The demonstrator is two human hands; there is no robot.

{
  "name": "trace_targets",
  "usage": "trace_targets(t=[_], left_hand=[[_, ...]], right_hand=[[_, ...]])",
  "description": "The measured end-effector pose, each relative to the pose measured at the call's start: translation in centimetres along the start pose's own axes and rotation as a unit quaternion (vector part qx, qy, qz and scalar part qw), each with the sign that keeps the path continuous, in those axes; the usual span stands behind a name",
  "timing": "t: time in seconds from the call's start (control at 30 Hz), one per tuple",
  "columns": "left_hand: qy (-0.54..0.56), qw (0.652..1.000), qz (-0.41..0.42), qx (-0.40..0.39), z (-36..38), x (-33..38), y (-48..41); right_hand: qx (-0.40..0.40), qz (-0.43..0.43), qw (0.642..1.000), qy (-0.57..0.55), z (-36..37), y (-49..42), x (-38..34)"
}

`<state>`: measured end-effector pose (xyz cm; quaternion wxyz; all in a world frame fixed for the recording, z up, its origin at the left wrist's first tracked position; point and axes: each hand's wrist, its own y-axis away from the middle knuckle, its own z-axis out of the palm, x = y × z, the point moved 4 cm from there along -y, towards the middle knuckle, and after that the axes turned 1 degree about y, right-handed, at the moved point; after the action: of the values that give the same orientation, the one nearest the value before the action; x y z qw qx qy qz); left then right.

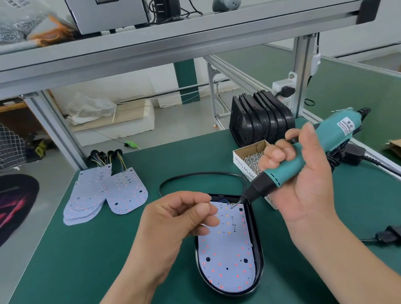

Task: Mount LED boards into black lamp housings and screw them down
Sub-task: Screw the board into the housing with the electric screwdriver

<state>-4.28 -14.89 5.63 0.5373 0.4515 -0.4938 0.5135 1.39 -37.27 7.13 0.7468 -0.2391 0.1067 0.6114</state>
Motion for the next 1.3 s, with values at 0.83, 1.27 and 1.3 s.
trace_targets(t=[0.83, 1.27, 1.3], left_hand=[[0.004, 0.999, -0.034, -0.03, 1.5, -0.7, 0.5], [-0.017, 0.999, -0.016, -0.026, 1.5, -0.7, 0.6], [-0.017, 0.999, -0.015, -0.027, 1.5, -0.7, 0.6]], right_hand=[[-0.021, -0.016, 0.999, 0.024, 1.4, 1.0, 0.4], [-0.026, -0.012, 0.999, 0.028, 1.2, 0.9, 0.5], [-0.026, -0.013, 0.999, 0.028, 1.2, 0.9, 0.5]])
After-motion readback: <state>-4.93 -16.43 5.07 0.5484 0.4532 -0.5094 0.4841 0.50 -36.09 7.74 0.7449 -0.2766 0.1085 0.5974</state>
